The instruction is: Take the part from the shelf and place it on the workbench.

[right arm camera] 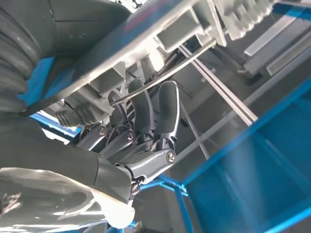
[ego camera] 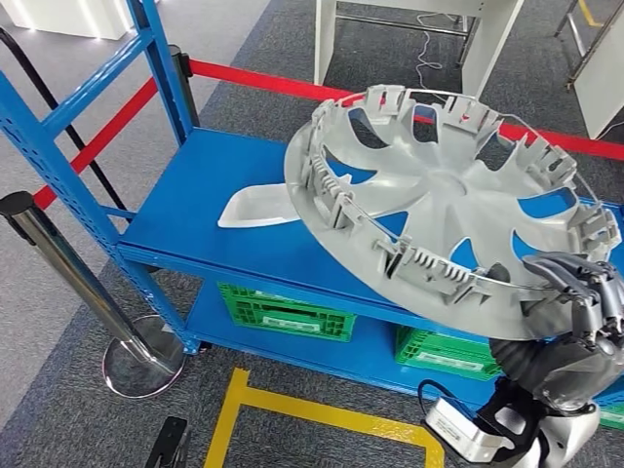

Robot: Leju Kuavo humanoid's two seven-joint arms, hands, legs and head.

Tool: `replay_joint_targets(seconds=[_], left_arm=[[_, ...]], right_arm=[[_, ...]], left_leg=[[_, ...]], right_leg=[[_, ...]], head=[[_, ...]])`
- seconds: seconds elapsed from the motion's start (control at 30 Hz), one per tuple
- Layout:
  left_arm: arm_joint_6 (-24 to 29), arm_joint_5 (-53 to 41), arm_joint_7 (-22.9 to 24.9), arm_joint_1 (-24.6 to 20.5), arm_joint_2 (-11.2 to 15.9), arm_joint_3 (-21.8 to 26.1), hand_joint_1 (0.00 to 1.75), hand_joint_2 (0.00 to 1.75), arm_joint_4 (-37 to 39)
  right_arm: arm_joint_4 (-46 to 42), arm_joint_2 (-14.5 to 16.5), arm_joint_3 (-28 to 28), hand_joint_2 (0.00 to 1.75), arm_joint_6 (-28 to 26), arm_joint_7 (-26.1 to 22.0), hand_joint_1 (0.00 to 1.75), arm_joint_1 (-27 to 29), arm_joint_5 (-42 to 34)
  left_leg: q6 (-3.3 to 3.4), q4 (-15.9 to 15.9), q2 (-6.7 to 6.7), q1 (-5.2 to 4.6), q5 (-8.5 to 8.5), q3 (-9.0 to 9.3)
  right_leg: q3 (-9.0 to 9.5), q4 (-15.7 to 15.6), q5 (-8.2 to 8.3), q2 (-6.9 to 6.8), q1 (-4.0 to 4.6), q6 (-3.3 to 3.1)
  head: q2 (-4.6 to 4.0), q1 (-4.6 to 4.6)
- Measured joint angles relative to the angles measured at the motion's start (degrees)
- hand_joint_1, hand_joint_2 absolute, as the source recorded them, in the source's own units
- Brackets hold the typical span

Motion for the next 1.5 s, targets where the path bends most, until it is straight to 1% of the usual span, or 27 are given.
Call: replay_joint_targets(seconds=[0.03,0.07,0.1,0.17,0.23,0.33,0.4,0.43,0.5,0.53,0.57,0.6,0.63,0.67,0.73,0.77,0.87,0.93,1.03,1.07,1.1,1.13,1.2,1.27,1.37,1.43,1.5], left_arm=[[0.18,-0.22,-0.45,0.05,-0.02,-0.02,0.00,0.00,0.00],[0.57,-0.32,-1.01,0.11,-0.02,-0.03,0.00,0.00,0.00],[1.13,-0.34,-1.63,0.13,-0.01,-0.02,0.00,0.00,-0.01],[2.14,-0.19,-2.52,0.12,-0.01,0.01,0.00,0.00,-0.04],[2.88,-0.18,-2.76,0.10,0.00,0.03,0.00,0.00,-0.09],[3.83,-0.53,-1.87,0.07,0.01,0.03,0.00,0.00,-0.11],[4.08,-0.72,-1.25,0.01,0.01,0.03,0.00,0.00,-0.11],[4.13,-0.80,-1.11,-0.02,0.01,0.03,0.00,0.00,-0.11],[4.13,-0.94,-0.98,0.02,0.01,0.03,0.00,0.00,-0.11],[4.05,-1.00,-0.92,0.08,0.01,0.03,0.00,0.00,-0.11],[3.92,-1.03,-0.88,0.15,0.01,0.03,0.00,0.00,-0.11],[3.75,-1.06,-0.85,0.21,0.01,0.03,0.00,0.00,-0.11],[3.57,-1.06,-0.83,0.23,0.01,0.03,0.00,0.00,-0.11],[3.44,-1.06,-0.82,0.23,0.02,0.03,0.00,0.00,-0.11],[3.33,-1.06,-0.83,0.15,0.04,0.03,0.00,0.00,-0.11],[3.33,-1.06,-0.83,0.13,0.06,0.03,0.00,0.00,-0.11],[3.40,-1.12,-0.81,0.24,0.08,0.04,0.00,0.00,-0.11],[3.25,-1.22,-0.83,0.17,0.04,0.05,0.00,0.00,-0.11],[2.43,-1.29,-1.06,0.10,-0.05,0.05,0.00,0.00,-0.11],[2.20,-1.30,-1.13,0.12,-0.07,0.05,0.00,0.00,-0.11],[2.08,-1.32,-1.16,0.13,-0.07,0.05,0.00,0.00,-0.11],[2.03,-1.34,-1.17,0.14,-0.09,0.05,0.00,0.00,-0.11],[2.01,-1.40,-1.17,0.12,-0.13,0.05,0.00,0.00,-0.11],[1.95,-1.42,-1.18,0.05,-0.11,0.07,0.00,0.00,-0.11],[1.74,-1.32,-1.20,0.04,-0.07,0.09,0.00,0.00,-0.11],[1.64,-1.27,-1.22,0.08,-0.02,0.11,0.00,0.00,-0.11],[1.53,-1.28,-1.24,0.09,0.01,0.13,0.00,0.00,-0.11]], right_arm=[[-0.35,0.00,0.02,1.75,0.00,-0.02,1.75,0.03,-0.27],[-0.63,0.00,0.03,1.75,0.00,-0.02,1.75,0.08,-0.41],[-0.92,0.00,0.05,1.75,0.00,-0.02,1.75,0.13,-0.55],[-1.47,0.00,0.10,1.75,0.00,-0.02,1.75,0.20,-0.80],[-1.98,0.00,0.19,1.75,0.00,-0.02,1.75,0.18,-1.06],[-2.33,0.00,0.48,1.75,0.00,-0.03,1.75,0.26,-1.49],[-2.35,0.00,0.78,1.75,0.00,-0.02,1.75,0.29,-1.66],[-2.38,0.00,0.93,1.75,0.00,-0.02,1.75,0.27,-1.69],[-2.41,0.00,1.20,1.75,0.00,-0.03,1.75,0.25,-1.65],[-2.40,0.00,1.31,1.75,0.00,-0.03,1.75,0.28,-1.59],[-2.36,0.00,1.44,1.75,0.00,-0.03,1.75,0.32,-1.52],[-2.33,0.00,1.56,1.75,0.01,-0.02,1.75,0.36,-1.46],[-2.30,0.00,1.70,1.75,0.01,-0.02,1.75,0.38,-1.45],[-2.29,0.00,1.84,1.75,0.01,-0.02,1.75,0.38,-1.46],[-2.29,-0.01,2.08,1.75,0.00,-0.03,1.75,0.35,-1.52],[-2.29,-0.02,2.18,1.75,-0.01,-0.03,1.75,0.33,-1.54],[-2.29,-0.07,2.50,1.75,-0.01,-0.02,1.75,0.34,-1.42],[-2.29,-0.14,2.68,1.75,0.00,-0.02,1.75,0.31,-1.34],[-2.26,-0.26,2.91,1.75,0.00,-0.04,1.75,0.27,-1.35],[-2.23,-0.29,2.96,1.75,0.00,-0.03,1.75,0.29,-1.46],[-2.19,-0.30,2.98,1.75,0.00,-0.03,1.75,0.31,-1.59],[-2.16,-0.31,3.01,1.75,0.00,-0.02,1.75,0.31,-1.72],[-2.14,-0.31,3.17,1.75,0.00,-0.02,1.75,0.23,-1.91],[-2.15,-0.33,3.50,1.75,-0.01,-0.02,1.75,0.17,-2.10],[-2.14,-0.35,4.00,1.75,0.00,-0.02,1.75,0.25,-2.45],[-2.16,-0.35,4.25,1.75,-0.01,-0.02,1.75,0.21,-2.79],[-2.19,-0.35,4.50,1.75,-0.02,-0.02,1.75,0.18,-3.23]], left_leg=[[0.04,0.01,0.02,-0.03,-0.02,0.02],[0.08,0.02,0.04,-0.05,-0.05,0.06],[0.10,0.03,0.03,-0.05,-0.07,0.11],[0.03,0.07,-0.06,-0.04,-0.15,0.26],[-0.34,0.32,-0.13,-0.28,-0.24,0.10],[-1.15,0.45,-0.10,-0.39,-0.06,-0.20],[-1.74,1.56,-0.06,-0.27,-1.03,-0.56],[-2.04,3.51,-0.04,-0.21,-2.35,-1.32],[-2.49,10.51,0.00,-0.09,-6.00,-4.21],[-2.59,13.88,0.00,-0.04,-7.29,-5.62],[-2.62,15.81,0.00,-0.03,-7.63,-6.40],[-2.55,15.55,0.00,-0.03,-6.85,-6.20],[-2.40,13.21,0.00,-0.04,-5.18,-5.04],[-2.15,9.39,0.00,-0.06,-3.10,-3.19],[-1.66,2.68,0.00,-0.26,-0.81,0.02],[-1.48,0.94,0.00,-0.38,-0.59,0.76],[-0.82,0.01,0.00,-0.41,-0.56,0.84],[-0.11,-0.47,0.07,-0.14,0.00,0.88],[0.29,-0.57,0.16,-0.07,0.30,0.64],[0.31,-0.51,0.18,-0.08,0.34,0.55],[0.32,-0.43,0.19,-0.08,0.37,0.47],[0.31,-0.33,0.19,-0.06,0.39,0.41],[0.12,-0.06,0.15,-0.12,0.46,0.29],[-0.41,0.32,0.11,-0.34,0.74,-0.17],[-1.45,0.57,0.11,-0.37,1.30,-0.89],[-2.04,2.36,0.11,-0.25,-0.64,-1.62],[-2.54,8.39,0.13,-0.13,-5.41,-3.48]], right_leg=[[-1.66,3.24,-0.90,0.00,0.01,0.06],[-2.57,4.83,-0.78,-0.01,0.02,0.10],[-2.41,4.16,0.48,-0.02,0.02,0.10],[0.60,-2.65,4.57,-0.09,0.00,-0.07],[3.76,-8.95,6.68,-0.10,0.07,-0.35],[4.47,-10.44,6.72,0.14,0.21,-0.96],[4.56,-10.65,6.94,0.05,0.05,-1.56],[4.63,-10.76,7.02,-0.06,-0.07,-1.90],[4.65,-10.76,7.00,-0.19,-0.06,-2.33],[4.66,-10.76,6.99,-0.21,-0.03,-2.40],[4.68,-10.75,6.98,-0.20,-0.01,-2.44],[4.73,-10.75,6.97,-0.16,0.01,-2.45],[4.82,-10.75,6.96,-0.12,0.02,-2.45],[4.92,-10.75,6.92,-0.09,0.03,-2.42],[4.90,-10.67,6.84,-0.05,0.20,-2.14],[4.78,-10.65,6.86,-0.05,0.27,-1.88],[4.47,-10.69,6.88,-0.08,0.25,-0.93],[3.50,-8.60,4.93,-0.09,0.24,-0.41],[-0.44,1.38,-0.68,-0.10,0.19,-0.03],[-1.30,3.80,-1.39,-0.11,0.18,0.05],[-1.24,4.24,-1.03,-0.12,0.17,0.09],[-0.10,2.45,0.32,-0.13,0.14,0.10],[3.99,-4.94,3.71,-0.15,0.09,0.05],[6.57,-10.04,5.19,-0.03,0.14,-0.19],[6.27,-10.57,5.75,0.09,0.23,-1.17],[5.75,-10.69,6.45,-0.13,0.09,-2.05],[4.88,-10.74,7.21,-0.33,0.10,-2.70]], head=[[0.00,0.00],[0.00,0.00],[0.00,0.02],[0.00,0.02],[0.00,-0.03],[0.00,-0.12],[0.00,-0.19],[0.00,-0.25],[0.00,-0.36],[0.00,-0.34],[0.00,-0.35],[0.00,-0.36],[0.00,-0.36],[0.00,-0.36],[0.00,-0.34],[0.00,-0.31],[0.00,-0.27],[0.00,-0.14],[0.00,0.06],[0.00,0.04],[0.00,0.06],[0.00,0.06],[0.00,0.07],[0.00,0.02],[0.00,-0.02],[0.00,-0.13],[0.00,-0.34]])
